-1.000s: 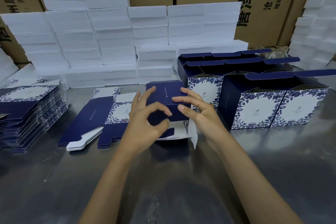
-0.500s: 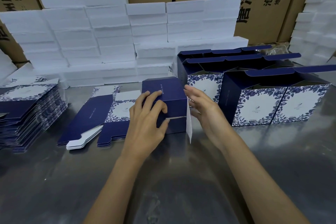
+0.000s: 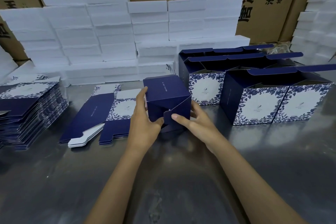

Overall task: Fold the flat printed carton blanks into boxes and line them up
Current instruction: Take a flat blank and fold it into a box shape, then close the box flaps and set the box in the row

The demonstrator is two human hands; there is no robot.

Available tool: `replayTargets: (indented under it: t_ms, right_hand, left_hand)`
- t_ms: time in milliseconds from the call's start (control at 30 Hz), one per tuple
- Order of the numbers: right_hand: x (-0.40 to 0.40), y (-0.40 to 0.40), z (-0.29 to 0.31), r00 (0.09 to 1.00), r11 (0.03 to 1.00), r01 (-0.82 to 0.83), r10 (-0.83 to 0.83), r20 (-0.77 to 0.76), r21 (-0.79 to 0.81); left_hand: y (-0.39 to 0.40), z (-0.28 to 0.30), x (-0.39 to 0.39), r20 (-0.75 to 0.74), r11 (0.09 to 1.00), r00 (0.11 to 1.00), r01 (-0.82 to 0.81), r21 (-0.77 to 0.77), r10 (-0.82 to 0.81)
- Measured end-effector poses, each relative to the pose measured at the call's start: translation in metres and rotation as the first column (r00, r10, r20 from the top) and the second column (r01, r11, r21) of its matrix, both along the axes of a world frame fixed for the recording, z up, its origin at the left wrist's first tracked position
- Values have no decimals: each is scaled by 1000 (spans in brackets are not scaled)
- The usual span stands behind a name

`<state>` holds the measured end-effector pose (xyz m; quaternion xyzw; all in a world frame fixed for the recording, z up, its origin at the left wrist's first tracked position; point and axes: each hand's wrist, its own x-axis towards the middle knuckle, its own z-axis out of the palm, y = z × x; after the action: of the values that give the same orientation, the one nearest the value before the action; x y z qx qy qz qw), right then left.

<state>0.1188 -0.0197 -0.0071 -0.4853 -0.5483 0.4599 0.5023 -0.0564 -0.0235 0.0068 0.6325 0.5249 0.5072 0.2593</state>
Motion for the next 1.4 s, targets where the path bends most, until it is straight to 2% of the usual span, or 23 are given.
replayTargets:
  t_ms: [133,467,533,600,667,800,867,967,1067,1100,1167,1233,1300,1400]
  right_hand:
    - [-7,4,-5,984,984,162,-167,67,79]
    - [-12,4,-8,945,943,306,-317,76,135]
    - [-10,3,-6,950,948,294,-303,68,124]
    - [-7,1,-1,977,974,214,-213,-16,76]
    - [-4,-3,7,985,995,101,-100,-142,2]
    - [2,-4,16,972,986,72,-104,-212,-153]
    - [5,-1,14,951,989,17,-61,-304,-146]
    - [11,0,15,868,998,-21,-7,-496,-51]
    - [15,1,15,784,997,-14,-34,-620,-71]
    - [15,1,14,808,996,24,-72,-584,-89]
    - [13,2,13,902,979,165,-198,-384,-117]
    - [10,1,12,926,947,313,-320,-203,-65]
    - [6,-4,18,912,921,389,-385,-139,-1]
    - [-2,-14,34,925,936,352,-348,-149,-1]
  left_hand:
    - [0,0,1,22,998,1000,-7,-60,8]
    - [-7,9,6,74,996,997,30,-79,-24]
    - [-9,12,8,110,993,992,68,-95,-57]
    - [-9,18,8,209,986,975,100,-131,-71]
    - [-7,23,5,347,978,937,109,-179,-40]
    - [-10,32,-2,590,972,807,132,-192,7]
    - [-13,33,-2,662,980,748,93,-179,50]
    - [-10,30,-6,768,972,622,48,-228,150]
    - [-4,27,-16,824,945,536,137,-298,183]
    - [-4,26,-17,826,942,542,171,-289,155]
    - [-2,27,-17,795,949,599,184,-254,96]
    - [-1,27,-16,733,956,675,152,-250,84]
    - [1,27,-14,674,955,737,159,-252,55]
    - [1,29,-6,524,950,852,144,-276,23]
